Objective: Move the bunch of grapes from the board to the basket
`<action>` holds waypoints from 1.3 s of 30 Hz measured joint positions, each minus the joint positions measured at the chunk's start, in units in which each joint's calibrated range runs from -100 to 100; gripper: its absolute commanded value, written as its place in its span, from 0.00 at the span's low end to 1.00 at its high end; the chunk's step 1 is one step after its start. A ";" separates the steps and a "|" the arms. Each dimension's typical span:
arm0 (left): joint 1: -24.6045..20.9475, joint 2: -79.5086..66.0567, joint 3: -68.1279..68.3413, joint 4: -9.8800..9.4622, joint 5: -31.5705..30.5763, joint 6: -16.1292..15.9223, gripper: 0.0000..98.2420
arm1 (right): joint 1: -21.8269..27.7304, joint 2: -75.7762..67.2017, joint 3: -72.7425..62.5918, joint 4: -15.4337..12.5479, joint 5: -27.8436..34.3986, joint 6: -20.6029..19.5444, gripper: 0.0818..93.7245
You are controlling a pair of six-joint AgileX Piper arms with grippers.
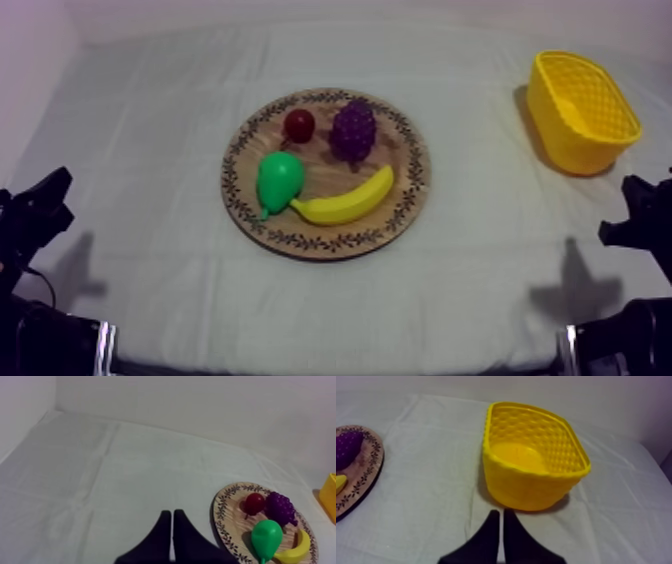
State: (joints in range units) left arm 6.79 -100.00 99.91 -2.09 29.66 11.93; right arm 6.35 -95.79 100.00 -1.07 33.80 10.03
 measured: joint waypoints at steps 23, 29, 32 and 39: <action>0.00 0.00 0.00 0.00 0.00 0.02 0.00 | 0.00 0.00 0.00 0.00 0.00 0.59 0.00; 0.00 0.00 0.00 0.00 0.00 0.02 0.00 | 0.00 0.00 0.00 0.00 0.00 0.59 0.00; 0.00 0.00 0.00 0.00 0.00 0.02 0.00 | 0.00 0.00 0.00 0.00 0.00 0.59 0.00; 0.00 0.00 0.00 0.00 0.00 0.02 0.00 | 0.00 0.00 0.00 0.00 0.00 0.59 0.01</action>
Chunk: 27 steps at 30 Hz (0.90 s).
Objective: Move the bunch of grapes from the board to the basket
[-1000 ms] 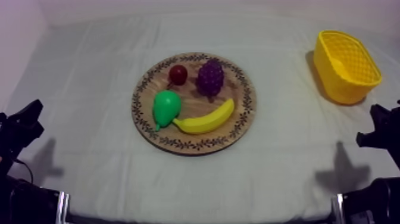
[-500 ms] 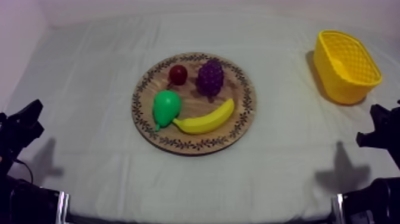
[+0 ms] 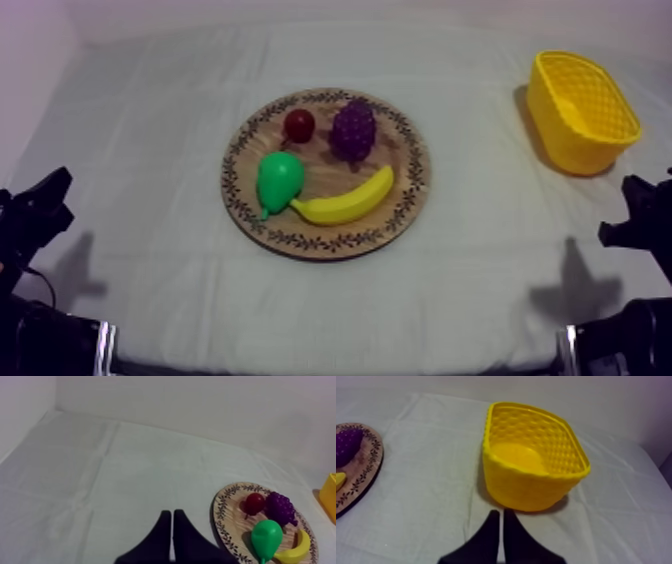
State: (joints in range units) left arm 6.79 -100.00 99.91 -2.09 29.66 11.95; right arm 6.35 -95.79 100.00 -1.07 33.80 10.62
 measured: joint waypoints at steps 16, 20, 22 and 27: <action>0.00 0.00 0.00 0.00 0.00 -0.03 0.00 | 0.04 0.00 0.00 0.00 0.00 -0.10 0.04; 0.00 0.00 0.00 0.00 0.00 -0.06 0.00 | -0.19 0.00 0.00 -0.30 0.00 1.42 0.03; 0.00 0.00 0.00 0.00 0.00 -0.06 0.00 | -0.61 0.19 0.00 -0.65 0.00 2.84 0.02; 0.00 0.00 0.00 0.00 0.00 -0.06 0.00 | -2.32 2.53 -1.93 0.30 0.39 3.27 0.01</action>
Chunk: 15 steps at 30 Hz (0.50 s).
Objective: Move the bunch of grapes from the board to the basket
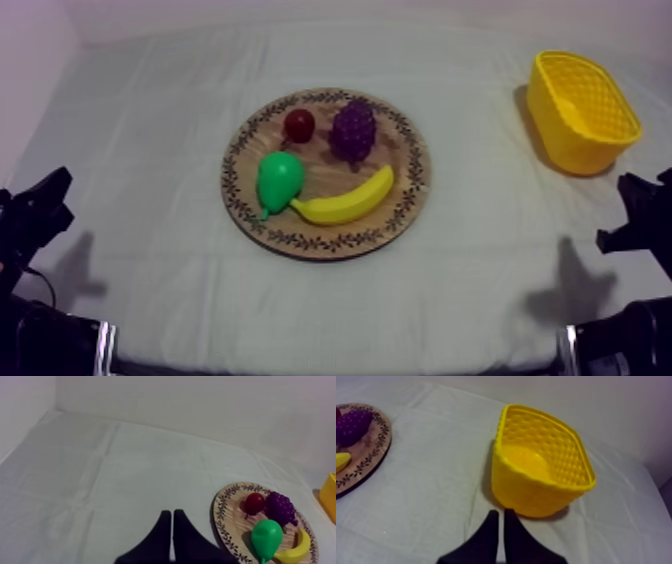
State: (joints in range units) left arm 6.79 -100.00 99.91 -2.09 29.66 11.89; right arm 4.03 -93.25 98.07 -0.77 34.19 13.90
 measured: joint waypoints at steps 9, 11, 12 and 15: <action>0.00 0.00 0.00 0.00 0.00 0.03 0.00 | -3.25 8.44 -9.00 2.12 1.67 -3.72 0.00; 0.00 0.00 0.00 0.00 0.00 0.03 0.00 | -3.96 10.95 -11.73 2.30 2.57 -4.34 0.00; 0.00 0.00 0.00 0.00 0.00 0.03 0.00 | -4.36 12.25 -13.34 2.36 3.15 -4.75 0.00; 0.00 0.00 0.00 0.00 0.00 0.00 0.00 | -5.65 15.94 -18.09 2.76 4.81 -5.70 0.00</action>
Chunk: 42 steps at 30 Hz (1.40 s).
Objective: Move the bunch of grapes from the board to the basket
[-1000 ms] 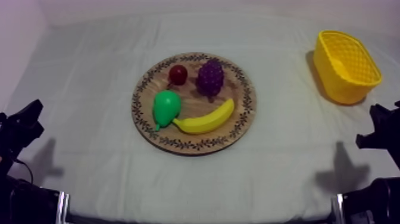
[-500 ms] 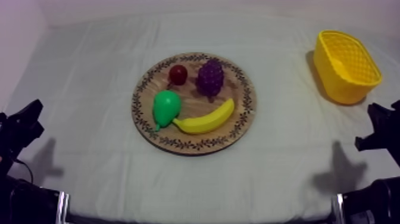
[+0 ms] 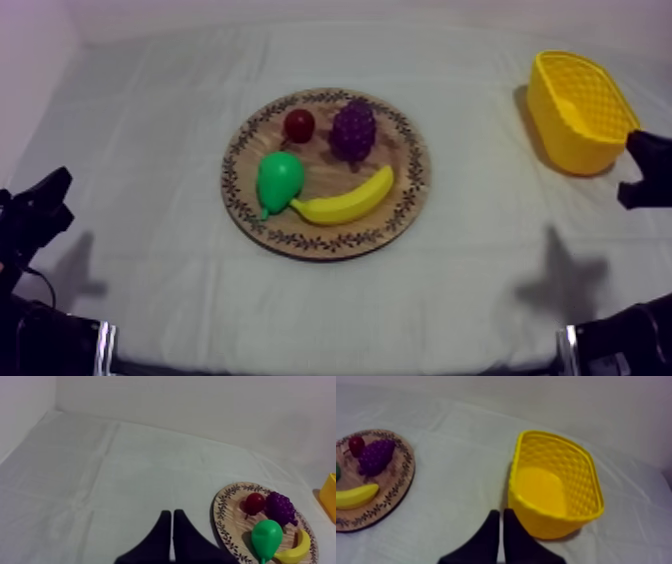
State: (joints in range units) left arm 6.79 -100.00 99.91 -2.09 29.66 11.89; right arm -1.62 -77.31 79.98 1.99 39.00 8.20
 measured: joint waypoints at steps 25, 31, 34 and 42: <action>0.00 0.00 0.00 0.00 0.00 0.00 0.00 | -17.33 38.44 -43.73 7.62 19.33 -11.90 0.00; 0.00 0.00 0.00 0.00 0.00 0.00 0.00 | -20.10 47.97 -53.45 9.14 24.28 -15.13 0.00; 0.00 0.00 0.00 0.00 0.00 0.00 0.00 | -21.31 52.19 -58.10 9.62 27.33 -16.56 0.00; 0.00 0.00 0.00 0.00 0.00 0.04 0.00 | -24.04 62.79 -68.34 10.76 34.03 -19.94 0.00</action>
State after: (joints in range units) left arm 6.79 -100.00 99.91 -2.09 29.66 11.94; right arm -25.66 -14.52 11.65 12.75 73.03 -11.74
